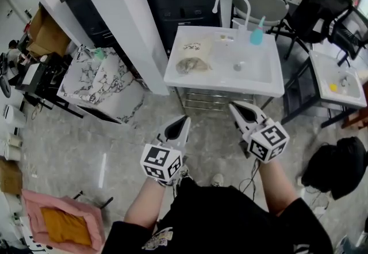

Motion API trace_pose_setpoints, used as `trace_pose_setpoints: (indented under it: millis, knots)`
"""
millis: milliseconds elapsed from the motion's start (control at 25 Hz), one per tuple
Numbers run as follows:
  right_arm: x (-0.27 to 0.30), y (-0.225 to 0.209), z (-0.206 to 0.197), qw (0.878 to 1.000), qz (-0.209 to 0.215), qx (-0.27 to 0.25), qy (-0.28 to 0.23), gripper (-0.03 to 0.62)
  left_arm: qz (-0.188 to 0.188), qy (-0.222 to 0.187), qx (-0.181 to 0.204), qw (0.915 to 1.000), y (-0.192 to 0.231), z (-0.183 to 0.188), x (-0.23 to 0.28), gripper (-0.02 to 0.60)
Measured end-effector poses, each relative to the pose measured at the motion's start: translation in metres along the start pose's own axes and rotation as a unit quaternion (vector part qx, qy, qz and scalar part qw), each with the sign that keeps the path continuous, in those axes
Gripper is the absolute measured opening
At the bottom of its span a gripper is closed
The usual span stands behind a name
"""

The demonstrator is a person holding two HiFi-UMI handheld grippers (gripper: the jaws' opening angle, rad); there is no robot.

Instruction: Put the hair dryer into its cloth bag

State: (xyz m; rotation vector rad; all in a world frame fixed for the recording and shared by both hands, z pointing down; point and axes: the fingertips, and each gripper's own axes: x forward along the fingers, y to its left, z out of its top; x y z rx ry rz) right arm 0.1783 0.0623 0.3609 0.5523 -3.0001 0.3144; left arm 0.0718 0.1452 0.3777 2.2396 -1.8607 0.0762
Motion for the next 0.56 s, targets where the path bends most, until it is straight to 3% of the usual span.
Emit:
trace_pose_setpoints:
  millis: [560]
  knots:
    - [-0.0057,-0.0008,0.0020,1.000,0.004,-0.008,-0.004,-0.002,0.003,-0.004,0.002,1.0000,-0.0065,-0.0003,0.0017,0.003]
